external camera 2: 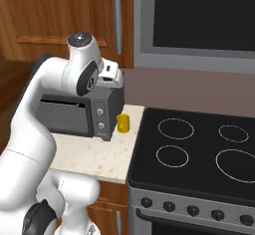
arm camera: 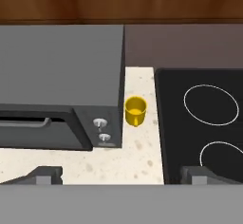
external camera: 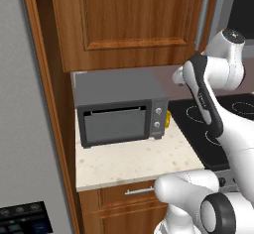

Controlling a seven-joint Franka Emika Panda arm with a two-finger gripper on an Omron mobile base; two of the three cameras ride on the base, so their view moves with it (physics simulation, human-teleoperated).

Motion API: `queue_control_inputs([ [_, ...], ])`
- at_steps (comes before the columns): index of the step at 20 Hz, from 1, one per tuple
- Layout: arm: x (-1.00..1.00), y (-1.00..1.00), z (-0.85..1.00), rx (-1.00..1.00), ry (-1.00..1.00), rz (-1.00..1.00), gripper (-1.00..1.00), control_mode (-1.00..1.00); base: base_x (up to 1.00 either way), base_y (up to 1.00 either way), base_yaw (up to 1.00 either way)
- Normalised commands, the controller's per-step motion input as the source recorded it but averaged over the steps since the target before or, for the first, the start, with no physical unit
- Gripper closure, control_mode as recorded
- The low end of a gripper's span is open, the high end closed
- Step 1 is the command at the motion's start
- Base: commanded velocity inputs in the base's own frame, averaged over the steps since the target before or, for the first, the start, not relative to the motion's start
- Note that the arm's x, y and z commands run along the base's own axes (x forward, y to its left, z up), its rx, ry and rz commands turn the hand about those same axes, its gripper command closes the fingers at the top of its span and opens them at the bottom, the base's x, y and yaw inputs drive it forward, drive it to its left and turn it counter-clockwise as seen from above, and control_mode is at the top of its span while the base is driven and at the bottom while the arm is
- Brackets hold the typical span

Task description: Pick the bar soap and bar soap from the cabinet and place them on the counter.

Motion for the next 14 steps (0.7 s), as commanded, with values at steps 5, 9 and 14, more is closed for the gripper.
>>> queue_control_inputs([
  [5,0.0,-0.19,0.26,0.0,-0.21,0.0,-1.0,-1.0,0.0,0.0,0.0],
  [9,0.0,-0.17,0.19,0.0,-0.23,0.0,-1.0,-1.0,0.0,0.0,0.0],
  [14,0.0,-0.12,0.2,0.0,-0.27,0.0,-1.0,-1.0,0.0,0.0,0.0],
])
